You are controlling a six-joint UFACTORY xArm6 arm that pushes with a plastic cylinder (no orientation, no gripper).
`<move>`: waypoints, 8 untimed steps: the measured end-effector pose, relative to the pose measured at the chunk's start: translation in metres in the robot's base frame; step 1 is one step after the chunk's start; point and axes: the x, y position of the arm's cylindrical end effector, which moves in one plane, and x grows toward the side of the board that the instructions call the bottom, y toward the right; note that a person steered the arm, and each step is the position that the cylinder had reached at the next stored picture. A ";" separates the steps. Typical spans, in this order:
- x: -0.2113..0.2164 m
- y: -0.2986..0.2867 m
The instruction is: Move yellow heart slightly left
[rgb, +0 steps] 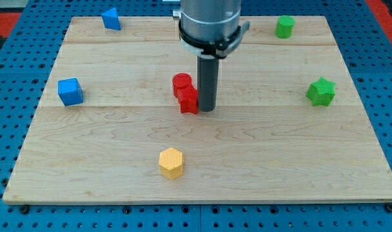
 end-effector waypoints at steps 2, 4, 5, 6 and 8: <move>-0.080 0.106; -0.190 0.114; -0.237 0.109; -0.247 0.082; -0.247 0.005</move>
